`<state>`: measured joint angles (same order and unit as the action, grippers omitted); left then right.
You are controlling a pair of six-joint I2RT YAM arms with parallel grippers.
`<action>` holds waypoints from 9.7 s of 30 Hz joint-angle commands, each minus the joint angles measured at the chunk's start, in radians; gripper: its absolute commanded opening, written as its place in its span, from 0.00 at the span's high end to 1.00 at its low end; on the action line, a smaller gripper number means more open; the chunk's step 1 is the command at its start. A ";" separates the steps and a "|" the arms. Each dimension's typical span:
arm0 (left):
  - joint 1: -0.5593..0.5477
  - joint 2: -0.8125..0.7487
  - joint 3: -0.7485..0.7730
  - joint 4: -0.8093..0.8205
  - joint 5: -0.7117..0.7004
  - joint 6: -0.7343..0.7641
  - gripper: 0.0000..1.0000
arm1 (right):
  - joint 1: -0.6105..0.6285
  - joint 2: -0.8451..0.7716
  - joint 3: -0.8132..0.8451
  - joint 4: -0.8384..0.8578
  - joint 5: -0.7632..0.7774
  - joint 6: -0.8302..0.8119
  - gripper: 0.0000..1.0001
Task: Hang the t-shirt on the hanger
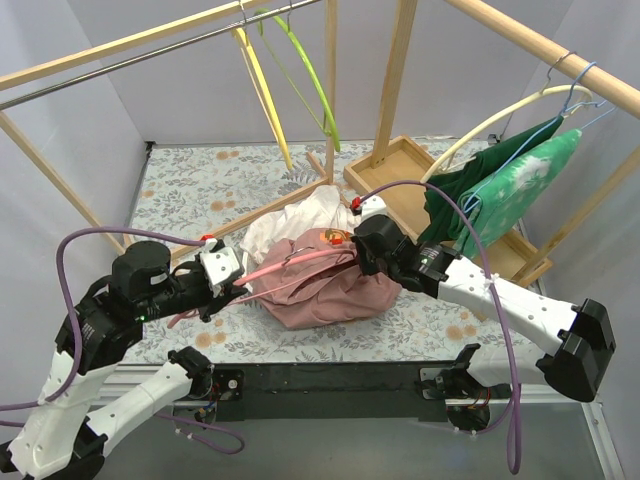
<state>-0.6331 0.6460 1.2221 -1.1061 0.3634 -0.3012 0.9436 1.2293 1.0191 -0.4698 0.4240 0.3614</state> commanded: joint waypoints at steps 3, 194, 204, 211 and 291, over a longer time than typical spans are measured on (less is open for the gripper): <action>-0.019 -0.011 0.045 0.003 -0.052 0.024 1.00 | -0.003 0.025 0.045 0.005 0.018 -0.006 0.99; -0.169 0.253 -0.362 0.376 -0.589 -0.995 1.00 | 0.175 -0.200 -0.226 0.964 0.307 -0.349 0.99; -0.169 0.195 -0.329 0.304 -0.548 -1.095 1.00 | 0.136 -0.172 -0.134 0.964 0.515 -0.441 0.99; -0.169 0.155 -0.293 0.215 -0.531 -1.147 1.00 | 0.090 -0.169 -0.116 0.970 0.512 -0.446 0.99; -0.169 0.090 0.115 -0.025 -0.607 -1.046 1.00 | 0.086 -0.025 0.078 0.895 0.538 -0.460 0.99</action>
<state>-0.8036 0.7578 1.2789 -1.1053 -0.2497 -1.4261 1.0401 1.1908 1.0153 0.4168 0.8616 -0.0193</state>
